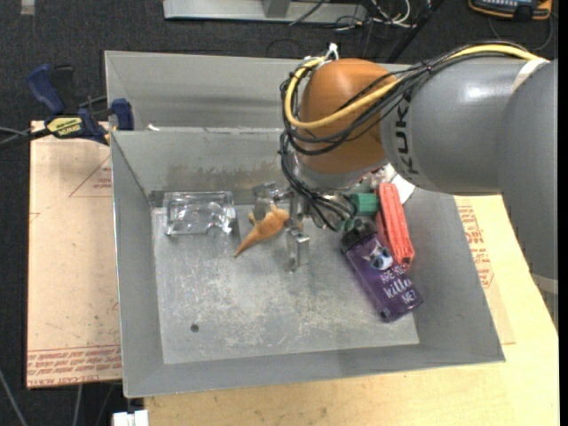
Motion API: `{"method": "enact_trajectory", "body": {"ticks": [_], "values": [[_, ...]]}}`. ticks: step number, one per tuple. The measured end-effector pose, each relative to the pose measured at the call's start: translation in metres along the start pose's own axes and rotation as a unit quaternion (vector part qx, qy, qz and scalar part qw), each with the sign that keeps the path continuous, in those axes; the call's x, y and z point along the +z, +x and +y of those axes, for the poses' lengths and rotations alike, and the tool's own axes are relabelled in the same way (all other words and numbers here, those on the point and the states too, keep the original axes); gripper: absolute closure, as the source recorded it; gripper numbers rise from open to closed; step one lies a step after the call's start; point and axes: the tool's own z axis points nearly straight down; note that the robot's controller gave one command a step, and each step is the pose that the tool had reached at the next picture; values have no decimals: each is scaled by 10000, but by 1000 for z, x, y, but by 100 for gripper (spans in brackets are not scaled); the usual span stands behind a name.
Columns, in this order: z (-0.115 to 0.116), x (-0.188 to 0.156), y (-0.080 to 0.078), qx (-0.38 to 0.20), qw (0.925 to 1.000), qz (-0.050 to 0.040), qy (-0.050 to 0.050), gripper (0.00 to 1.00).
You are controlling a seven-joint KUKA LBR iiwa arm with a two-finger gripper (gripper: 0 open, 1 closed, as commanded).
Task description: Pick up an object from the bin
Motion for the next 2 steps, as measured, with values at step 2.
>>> {"method": "enact_trajectory", "body": {"ticks": [2], "values": [[5, 18, 2, -1352, 9908, 7, -14, 0]]}}
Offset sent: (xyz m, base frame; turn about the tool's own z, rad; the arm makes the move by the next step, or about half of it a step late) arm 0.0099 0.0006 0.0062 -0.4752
